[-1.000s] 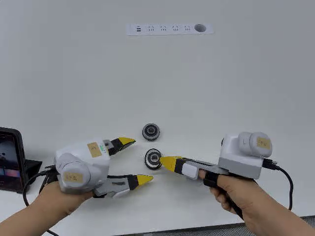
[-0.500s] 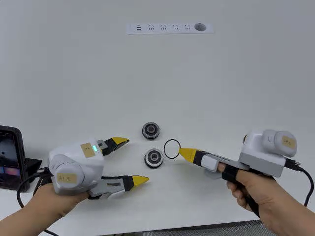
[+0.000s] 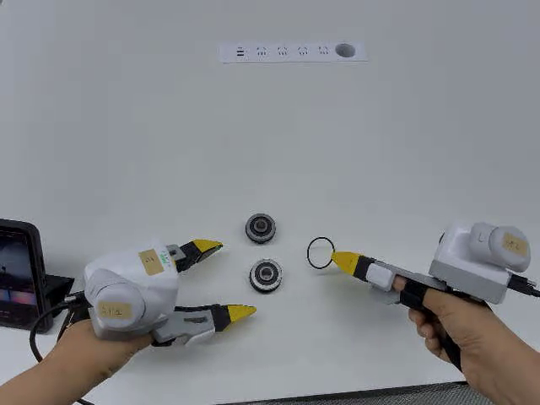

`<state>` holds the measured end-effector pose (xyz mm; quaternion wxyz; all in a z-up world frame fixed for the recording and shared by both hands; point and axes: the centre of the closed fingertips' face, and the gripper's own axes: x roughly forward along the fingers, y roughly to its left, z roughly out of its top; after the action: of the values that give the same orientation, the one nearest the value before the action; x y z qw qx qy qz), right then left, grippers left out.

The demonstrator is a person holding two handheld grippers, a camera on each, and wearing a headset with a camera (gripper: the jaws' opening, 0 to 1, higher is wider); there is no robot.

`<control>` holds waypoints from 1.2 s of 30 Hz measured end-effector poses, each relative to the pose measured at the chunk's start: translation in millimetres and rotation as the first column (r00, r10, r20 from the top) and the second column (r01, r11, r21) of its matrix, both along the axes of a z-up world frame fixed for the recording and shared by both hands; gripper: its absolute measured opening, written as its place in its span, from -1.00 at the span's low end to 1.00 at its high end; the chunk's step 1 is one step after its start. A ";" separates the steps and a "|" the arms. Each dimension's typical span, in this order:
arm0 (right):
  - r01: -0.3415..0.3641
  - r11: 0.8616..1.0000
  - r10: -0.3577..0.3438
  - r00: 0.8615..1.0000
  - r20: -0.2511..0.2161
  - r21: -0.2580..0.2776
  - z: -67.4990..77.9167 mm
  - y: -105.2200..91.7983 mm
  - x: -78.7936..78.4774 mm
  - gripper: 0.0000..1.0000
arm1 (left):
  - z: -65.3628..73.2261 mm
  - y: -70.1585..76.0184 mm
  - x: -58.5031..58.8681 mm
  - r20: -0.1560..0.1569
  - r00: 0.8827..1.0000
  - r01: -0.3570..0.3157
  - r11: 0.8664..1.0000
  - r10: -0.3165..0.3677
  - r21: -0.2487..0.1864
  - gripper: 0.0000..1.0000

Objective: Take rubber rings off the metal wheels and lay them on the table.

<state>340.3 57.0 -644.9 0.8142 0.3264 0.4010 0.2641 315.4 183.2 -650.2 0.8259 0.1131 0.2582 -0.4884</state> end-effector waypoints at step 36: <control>-0.134 0.932 0.178 0.978 0.104 -0.337 -16.3 -10.6 -1.7 -0.62 | 1.6 -2.2 -2.0 -0.004 1.000 0.007 1.000 -0.007 -0.003 0.13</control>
<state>338.7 46.3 -661.2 0.8583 0.1348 0.4092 0.2787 313.3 181.0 -648.6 0.8237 0.1120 0.2588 -0.4920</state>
